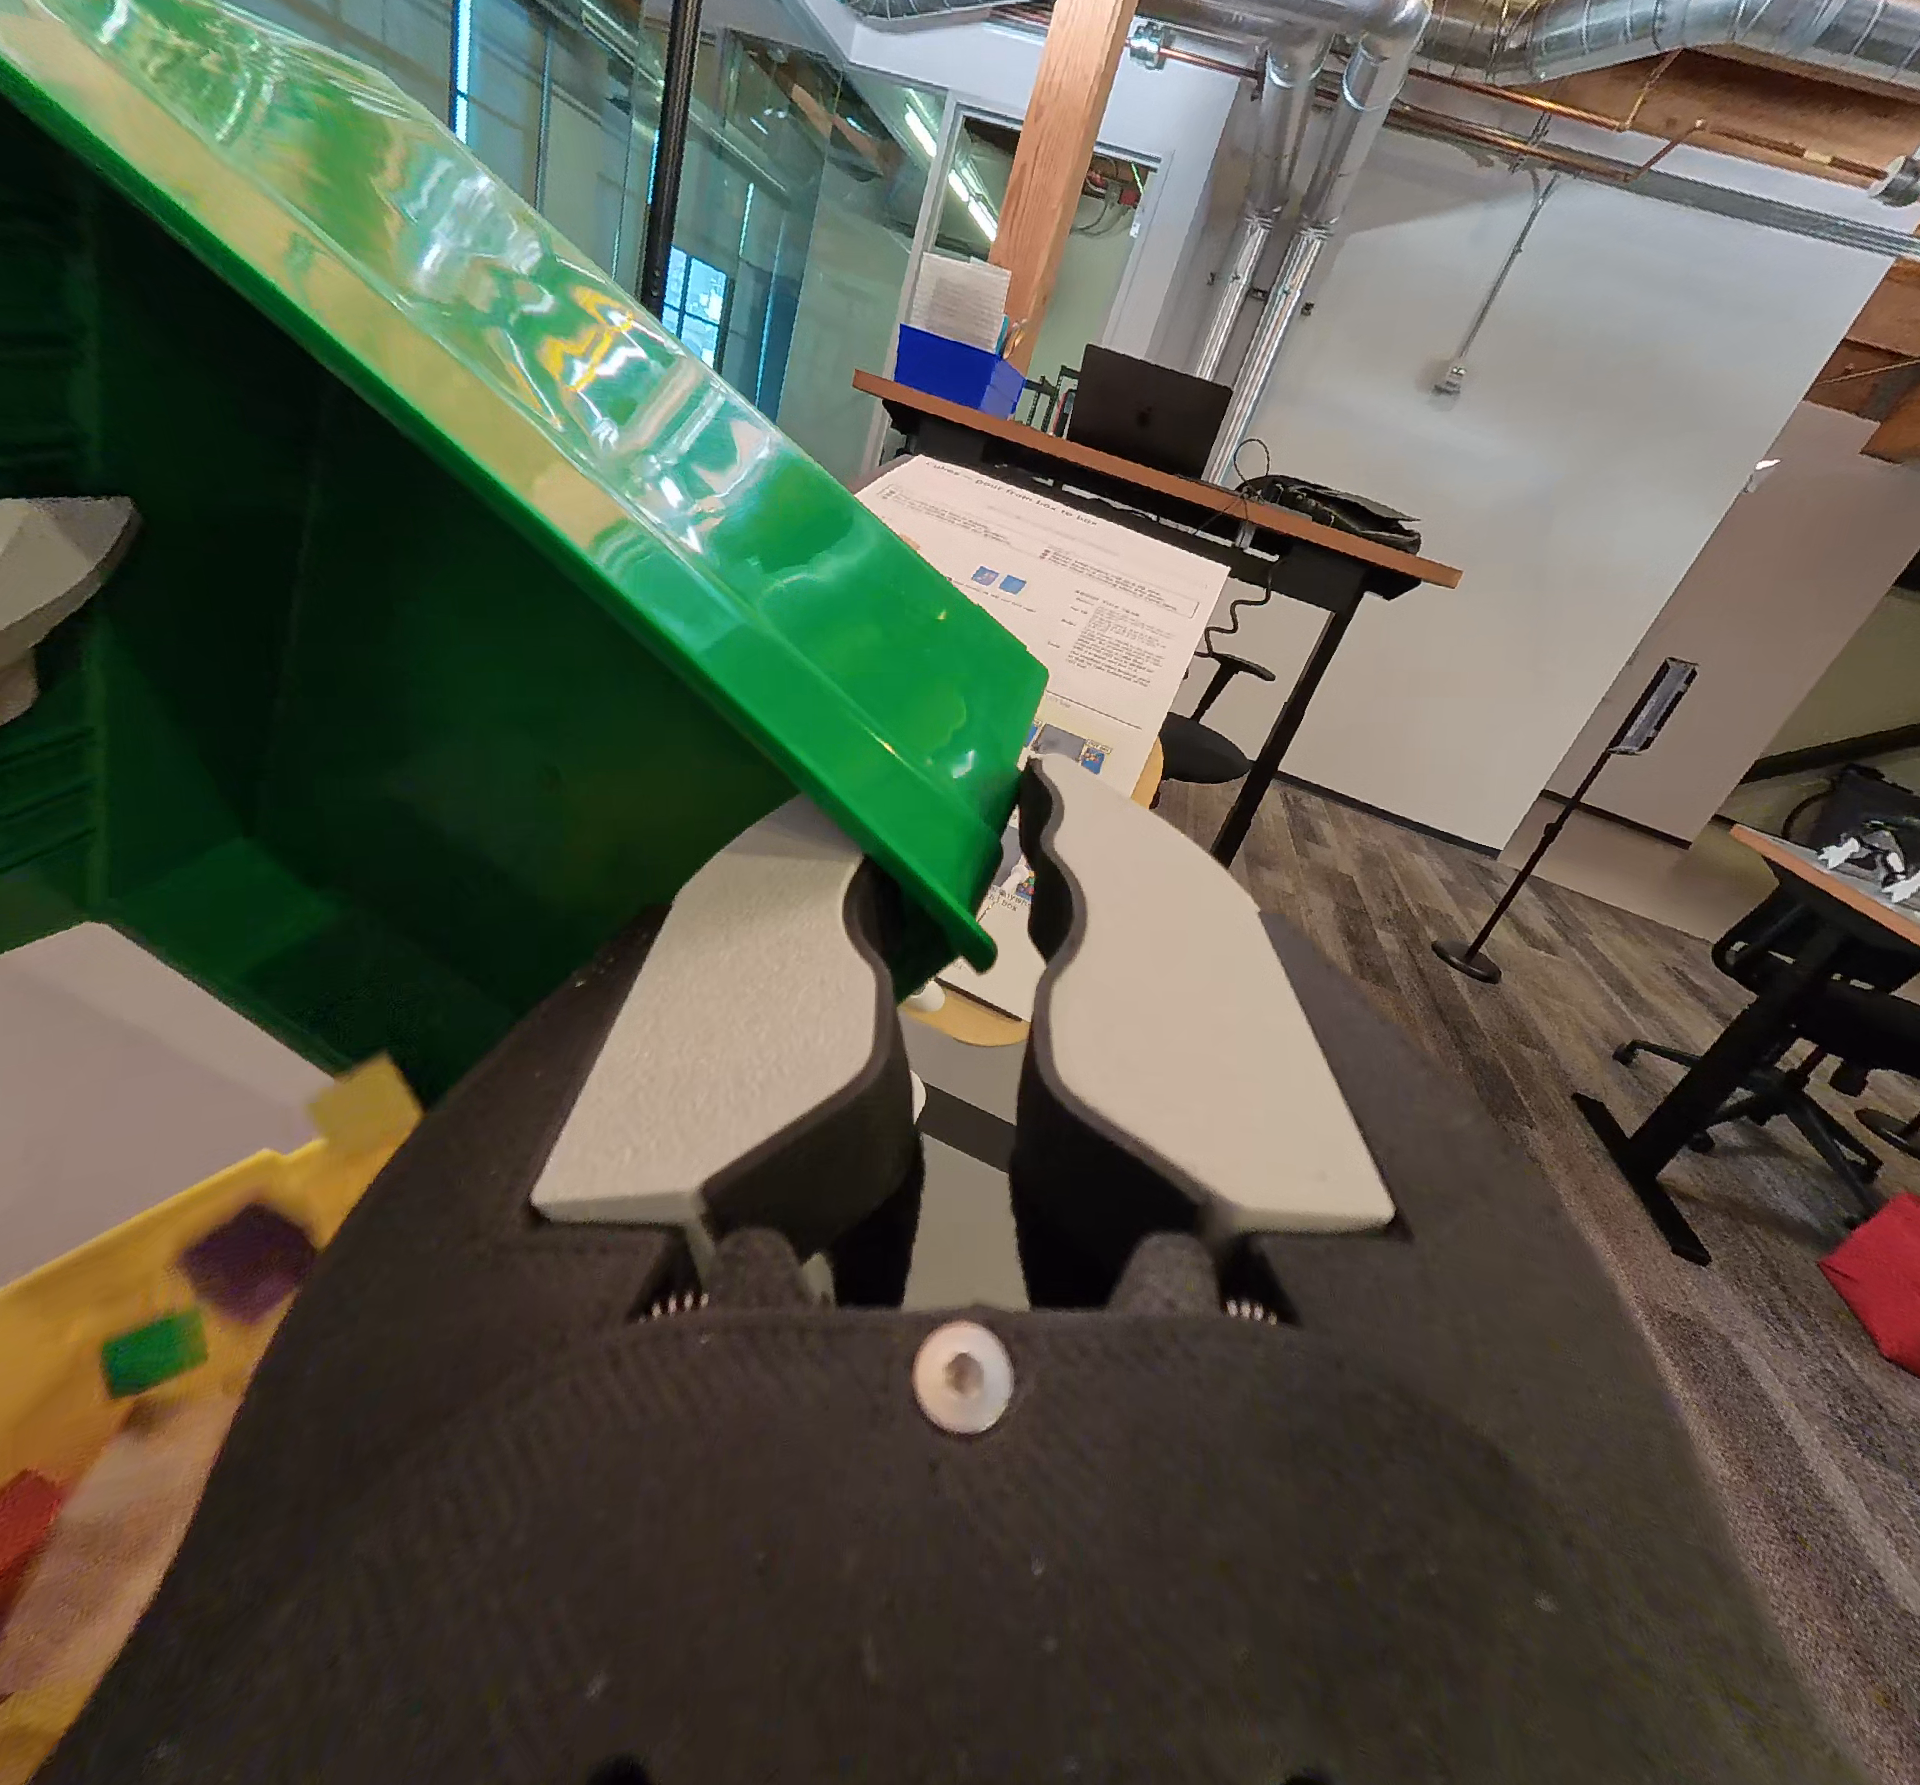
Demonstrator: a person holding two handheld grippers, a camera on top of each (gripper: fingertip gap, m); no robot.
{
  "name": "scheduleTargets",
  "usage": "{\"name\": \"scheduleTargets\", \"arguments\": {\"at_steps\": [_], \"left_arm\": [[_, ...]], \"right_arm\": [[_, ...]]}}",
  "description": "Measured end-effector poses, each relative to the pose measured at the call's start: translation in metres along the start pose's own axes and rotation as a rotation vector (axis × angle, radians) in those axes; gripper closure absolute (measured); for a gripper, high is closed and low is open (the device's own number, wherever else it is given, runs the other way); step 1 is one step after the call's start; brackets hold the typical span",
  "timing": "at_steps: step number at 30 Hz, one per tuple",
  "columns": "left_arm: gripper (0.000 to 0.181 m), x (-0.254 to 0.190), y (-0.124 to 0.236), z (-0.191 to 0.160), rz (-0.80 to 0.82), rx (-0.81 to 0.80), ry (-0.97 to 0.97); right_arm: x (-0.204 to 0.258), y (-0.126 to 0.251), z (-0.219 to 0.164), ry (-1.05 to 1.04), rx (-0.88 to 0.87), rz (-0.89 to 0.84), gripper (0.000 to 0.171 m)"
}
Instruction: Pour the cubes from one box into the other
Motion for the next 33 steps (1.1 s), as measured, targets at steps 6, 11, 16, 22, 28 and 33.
{"name": "scheduleTargets", "arguments": {"at_steps": [6,11,16,22,28,33], "left_arm": [[0.177,0.000,0.001,0.001,0.001,0.000,0.003],[0.177,0.003,0.003,0.005,0.021,-0.021,0.002],[0.177,0.007,0.005,0.008,0.048,-0.040,0.001],[0.177,0.010,0.008,0.011,0.067,-0.058,0.010],[0.176,0.013,0.011,0.011,0.075,-0.059,0.010],[0.176,0.015,0.014,0.010,0.067,-0.047,0.028]], "right_arm": [[0.000,0.001,0.001,0.004,-0.001,0.000,0.156],[0.002,0.006,0.007,0.020,-0.025,0.001,0.156],[0.006,0.011,0.015,0.044,-0.047,-0.003,0.156],[0.009,0.016,0.021,0.062,-0.068,-0.002,0.156],[0.012,0.018,0.024,0.074,-0.072,-0.001,0.156],[0.015,0.017,0.025,0.080,-0.059,0.008,0.156]]}}
Point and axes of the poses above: each gripper's, where its closed fingertips meet, y back along the fingers, z out of its top, x = y × z across the jaws, the point moved 9 cm from there along y, back along the fingers, and after that the axes turned 12 degrees about -y, right-handed, at the moved point
